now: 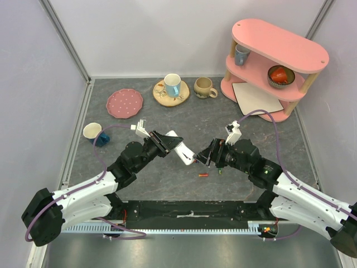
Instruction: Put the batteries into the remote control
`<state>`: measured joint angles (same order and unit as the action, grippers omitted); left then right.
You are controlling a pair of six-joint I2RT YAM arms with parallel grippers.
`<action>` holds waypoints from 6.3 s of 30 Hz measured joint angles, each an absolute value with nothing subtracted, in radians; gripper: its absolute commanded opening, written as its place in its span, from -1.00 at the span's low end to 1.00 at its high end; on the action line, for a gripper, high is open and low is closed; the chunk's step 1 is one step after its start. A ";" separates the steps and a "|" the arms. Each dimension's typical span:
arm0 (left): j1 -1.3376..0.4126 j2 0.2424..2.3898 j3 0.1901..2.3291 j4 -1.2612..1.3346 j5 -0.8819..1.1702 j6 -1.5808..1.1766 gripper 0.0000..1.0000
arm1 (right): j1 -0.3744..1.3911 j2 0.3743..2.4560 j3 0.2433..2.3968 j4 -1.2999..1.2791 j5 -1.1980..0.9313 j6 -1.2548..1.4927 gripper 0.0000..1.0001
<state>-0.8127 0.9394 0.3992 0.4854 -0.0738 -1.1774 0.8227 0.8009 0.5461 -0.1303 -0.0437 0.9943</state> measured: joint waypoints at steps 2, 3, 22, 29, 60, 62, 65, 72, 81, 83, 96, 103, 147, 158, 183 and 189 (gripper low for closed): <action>-0.812 0.939 0.399 0.484 -0.073 -1.179 -0.96 | 0.823 0.801 0.546 -0.131 -0.044 0.994 0.86; -0.810 0.939 0.399 0.484 -0.072 -1.181 -0.96 | 0.823 0.801 0.546 -0.131 -0.044 0.994 0.85; -0.791 0.938 0.399 0.480 -0.044 -1.191 -0.96 | 0.823 0.777 0.546 -0.141 -0.025 0.992 0.85; -0.785 0.936 0.399 0.480 -0.041 -1.193 -0.96 | 0.823 0.766 0.546 -0.152 -0.025 0.983 0.86; -0.778 0.946 0.399 0.480 -0.017 -1.200 -0.96 | 0.823 0.804 0.560 -0.152 -0.021 0.968 0.86; -0.775 0.945 0.399 0.480 -0.017 -1.200 -0.96 | 0.822 0.804 0.560 -0.154 -0.010 0.961 0.86; -0.767 0.932 0.390 0.477 -0.022 -1.200 -0.96 | 0.818 0.802 0.564 -0.179 0.023 0.941 0.86; -0.759 0.859 0.354 0.442 -0.051 -1.198 -0.96 | 0.811 0.780 0.596 -0.351 0.189 0.897 0.83; -0.754 0.775 0.259 0.422 -0.089 -1.197 -0.96 | 0.811 0.756 0.584 -0.603 0.396 0.963 0.84; -0.754 0.766 0.234 0.420 -0.096 -1.198 -0.96 | 0.809 0.746 0.573 -0.656 0.433 1.001 0.84; -0.754 0.775 0.164 0.433 -0.094 -1.199 -0.96 | 0.809 0.784 0.590 -0.992 0.564 1.264 0.87; -0.754 0.767 0.129 0.452 -0.094 -1.200 -0.96 | 0.809 0.963 0.665 -1.074 0.600 1.329 0.81; -0.755 0.794 0.094 0.524 -0.017 -1.227 -0.96 | 0.841 1.202 0.536 -0.855 0.537 1.605 0.83; -0.760 0.707 0.080 0.480 -0.026 -1.227 -0.96 | 0.802 1.337 0.603 -0.656 0.604 1.419 0.81; -0.760 0.736 0.086 0.442 -0.073 -1.214 -0.96 | 0.687 1.172 0.558 -0.382 0.495 1.207 0.82; -0.760 0.793 0.091 0.442 -0.073 -1.212 -0.96 | 0.687 1.149 0.498 -0.422 0.509 1.223 0.71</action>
<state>-0.7597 0.7925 0.0906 0.4416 -0.0727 -1.2118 0.6868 1.1492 0.4976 -0.4217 0.5091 1.2232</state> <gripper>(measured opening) 0.334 0.895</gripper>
